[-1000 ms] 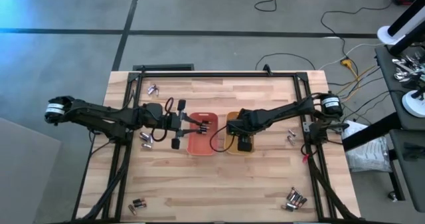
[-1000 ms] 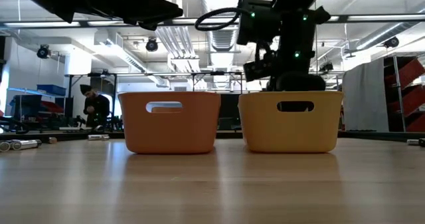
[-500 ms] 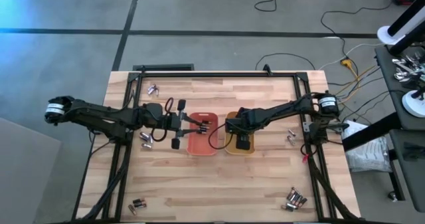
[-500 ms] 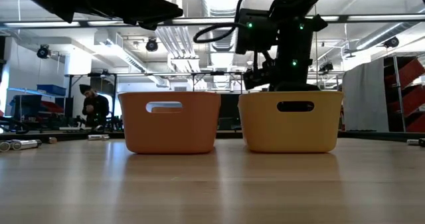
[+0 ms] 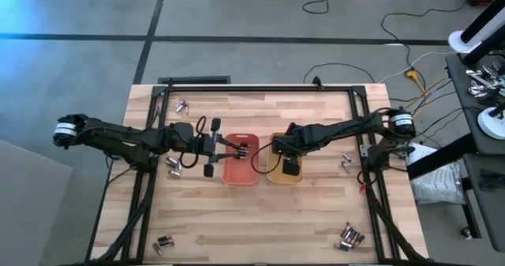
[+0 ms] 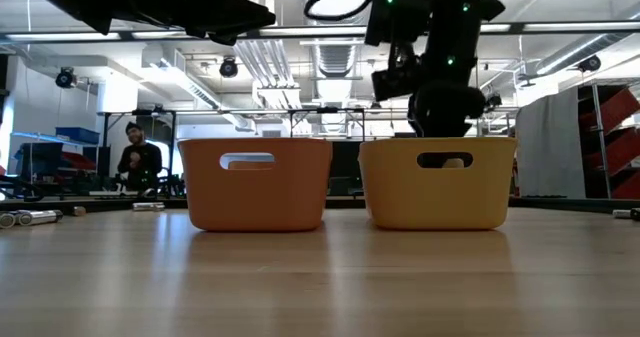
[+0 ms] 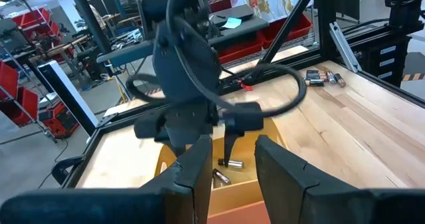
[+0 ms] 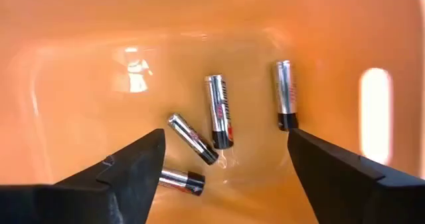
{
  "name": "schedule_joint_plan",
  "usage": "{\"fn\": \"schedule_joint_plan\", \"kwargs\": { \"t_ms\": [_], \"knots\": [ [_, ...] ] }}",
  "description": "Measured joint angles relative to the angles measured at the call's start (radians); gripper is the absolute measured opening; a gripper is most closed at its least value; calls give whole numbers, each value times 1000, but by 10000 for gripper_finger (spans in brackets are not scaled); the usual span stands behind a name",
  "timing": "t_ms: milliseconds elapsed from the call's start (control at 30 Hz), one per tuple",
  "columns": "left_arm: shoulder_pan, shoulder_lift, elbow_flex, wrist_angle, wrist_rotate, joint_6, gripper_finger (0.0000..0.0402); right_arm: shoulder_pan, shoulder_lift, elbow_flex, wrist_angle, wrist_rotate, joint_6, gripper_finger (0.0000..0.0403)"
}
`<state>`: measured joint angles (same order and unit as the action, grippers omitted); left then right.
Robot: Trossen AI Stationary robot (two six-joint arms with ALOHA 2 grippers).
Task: Sort batteries
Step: Put the black-silver battery into the yellow bin
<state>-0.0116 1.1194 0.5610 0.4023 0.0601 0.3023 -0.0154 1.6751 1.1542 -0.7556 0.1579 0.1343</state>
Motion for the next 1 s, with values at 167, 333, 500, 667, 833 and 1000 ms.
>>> {"fn": "schedule_joint_plan", "kwargs": {
  "t_ms": [167, 333, 500, 667, 833, 1000],
  "knots": [
    [0, 0, 0, -1, 0, 0, 95, 9, -55, 0, -42, 1, 51, 335],
    [0, -4, 0, -7, 0, 0, 95, 26, -93, 0, -111, 3, 95, 337],
    [0, -4, 0, -7, 0, 0, 95, 59, -138, -5, -223, 2, 163, 331],
    [0, -4, 0, -8, 0, 0, 95, 83, -234, -77, -284, 10, 247, 324],
    [0, -4, 0, -8, 0, 0, 95, 80, -329, -220, -419, 74, 328, 314],
    [0, -4, 0, -1, 0, 0, 95, 58, -383, -335, -502, 55, 436, 315]
  ]
}}
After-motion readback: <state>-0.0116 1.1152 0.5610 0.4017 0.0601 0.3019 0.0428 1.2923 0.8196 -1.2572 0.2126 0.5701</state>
